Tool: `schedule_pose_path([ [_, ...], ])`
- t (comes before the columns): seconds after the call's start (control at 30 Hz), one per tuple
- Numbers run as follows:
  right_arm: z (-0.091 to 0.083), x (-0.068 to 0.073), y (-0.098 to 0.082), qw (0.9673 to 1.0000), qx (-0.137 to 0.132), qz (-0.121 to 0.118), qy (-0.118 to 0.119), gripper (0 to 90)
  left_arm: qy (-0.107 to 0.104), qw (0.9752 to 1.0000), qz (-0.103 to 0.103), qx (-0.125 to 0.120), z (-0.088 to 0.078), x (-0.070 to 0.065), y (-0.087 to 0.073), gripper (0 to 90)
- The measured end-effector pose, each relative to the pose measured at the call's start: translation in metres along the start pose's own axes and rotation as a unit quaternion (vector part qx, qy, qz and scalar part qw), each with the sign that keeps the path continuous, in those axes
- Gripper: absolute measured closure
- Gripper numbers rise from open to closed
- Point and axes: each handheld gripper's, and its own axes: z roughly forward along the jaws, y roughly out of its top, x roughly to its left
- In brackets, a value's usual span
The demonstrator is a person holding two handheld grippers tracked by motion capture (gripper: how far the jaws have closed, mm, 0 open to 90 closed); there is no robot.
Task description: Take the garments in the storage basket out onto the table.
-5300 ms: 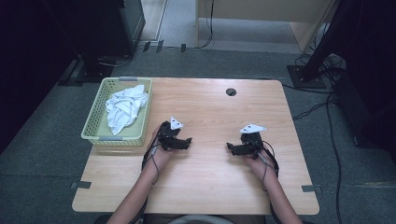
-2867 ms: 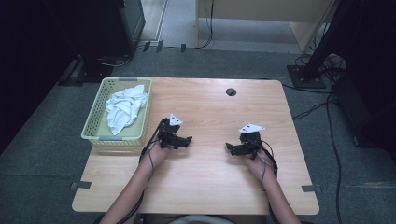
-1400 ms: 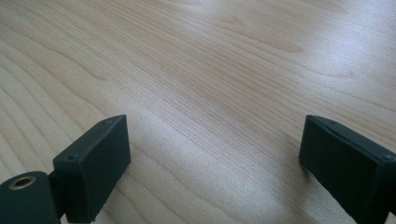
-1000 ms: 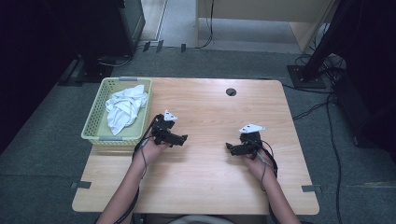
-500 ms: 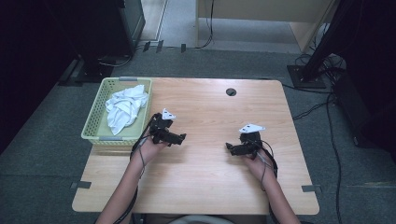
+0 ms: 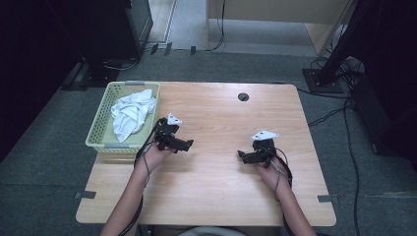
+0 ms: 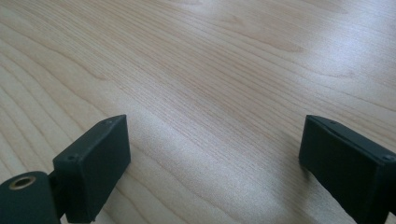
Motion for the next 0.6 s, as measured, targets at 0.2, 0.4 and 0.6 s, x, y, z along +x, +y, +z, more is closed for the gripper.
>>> schedule_pose_path([
  [0.2, 0.0000, 0.0000, 0.0000, 1.0000, 0.000, 0.000, 0.000, 8.5, 0.002, 1.0000, -0.001, 0.000, -0.0027, 0.0015, 0.0002, 0.3],
  [0.4, -0.0001, 0.0001, 0.0000, 1.0000, 0.000, 0.000, 0.000, 8.5, 0.007, 1.0000, 0.001, -0.003, -0.0065, 0.0044, 0.0006, 0.3],
  [0.6, 0.0000, 0.0000, 0.0000, 1.0000, 0.000, 0.000, 0.000, 8.5, 0.009, 1.0000, 0.003, -0.003, -0.0089, 0.0056, 0.0009, 0.3],
])
